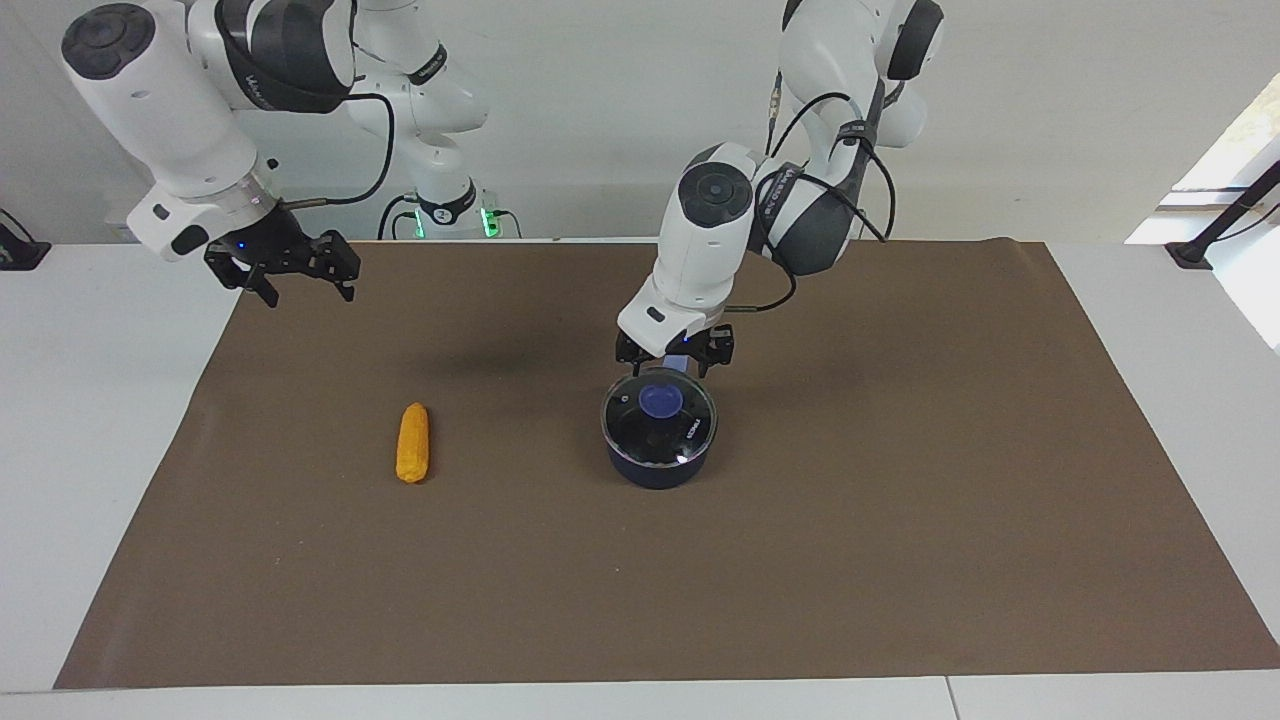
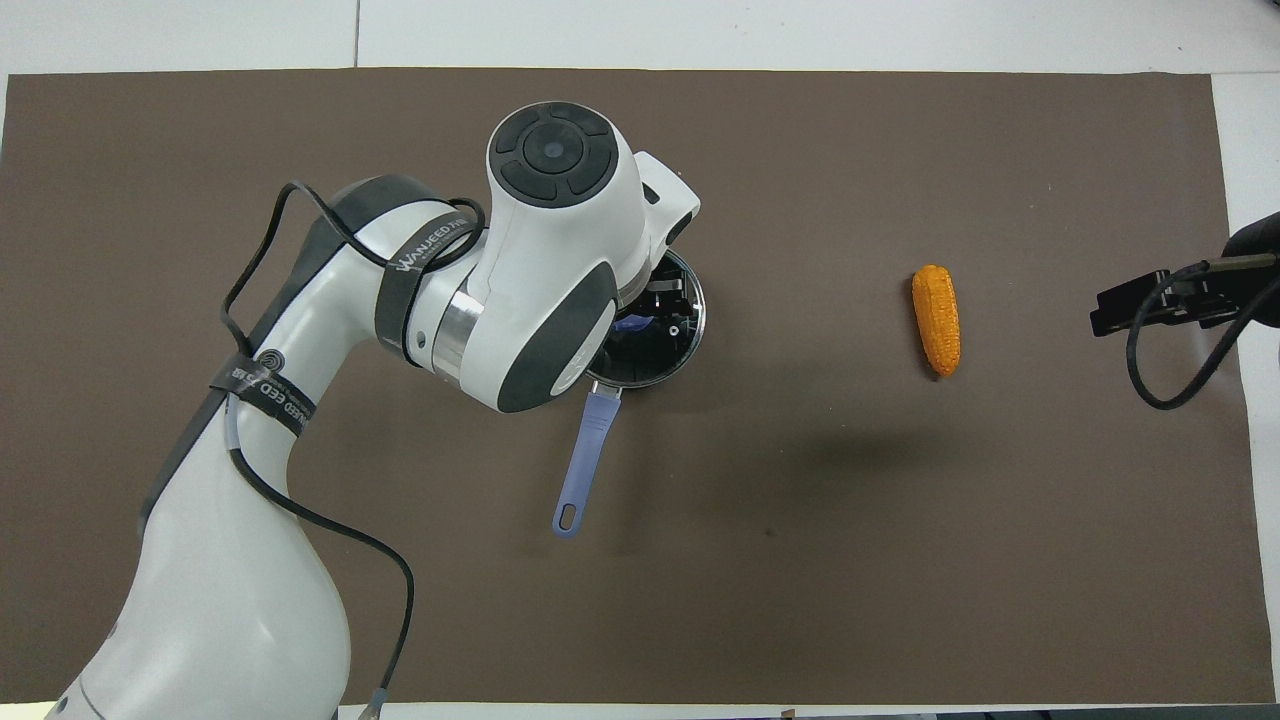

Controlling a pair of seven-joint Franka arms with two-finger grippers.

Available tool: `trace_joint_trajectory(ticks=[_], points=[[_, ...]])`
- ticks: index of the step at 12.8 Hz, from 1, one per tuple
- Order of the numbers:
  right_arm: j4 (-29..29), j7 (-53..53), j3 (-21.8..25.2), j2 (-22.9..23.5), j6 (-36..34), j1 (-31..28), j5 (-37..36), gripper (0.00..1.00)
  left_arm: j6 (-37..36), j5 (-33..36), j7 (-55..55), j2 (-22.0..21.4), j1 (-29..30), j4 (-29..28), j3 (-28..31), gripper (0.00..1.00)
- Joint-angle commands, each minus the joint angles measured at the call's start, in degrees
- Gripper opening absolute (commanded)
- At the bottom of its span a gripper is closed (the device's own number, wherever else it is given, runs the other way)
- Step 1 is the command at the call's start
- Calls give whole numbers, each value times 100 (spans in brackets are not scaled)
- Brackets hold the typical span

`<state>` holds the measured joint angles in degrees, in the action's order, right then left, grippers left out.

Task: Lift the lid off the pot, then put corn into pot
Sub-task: 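Close the left gripper on the blue lid knob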

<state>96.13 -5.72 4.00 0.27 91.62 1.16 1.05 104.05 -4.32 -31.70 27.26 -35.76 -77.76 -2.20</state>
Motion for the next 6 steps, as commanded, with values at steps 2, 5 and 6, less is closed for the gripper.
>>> trace_joint_trajectory(ticks=[2,5,6], points=[[99,-96,-31,-97,49,-64,53,100,159,256,-117,358,-115,278,97,100],[99,-96,-31,-97,49,-72,53,100,273,247,-117,376,-115,279,89,100],[99,-87,-31,-97,58,-72,53,100,309,247,-117,402,-115,270,88,100]])
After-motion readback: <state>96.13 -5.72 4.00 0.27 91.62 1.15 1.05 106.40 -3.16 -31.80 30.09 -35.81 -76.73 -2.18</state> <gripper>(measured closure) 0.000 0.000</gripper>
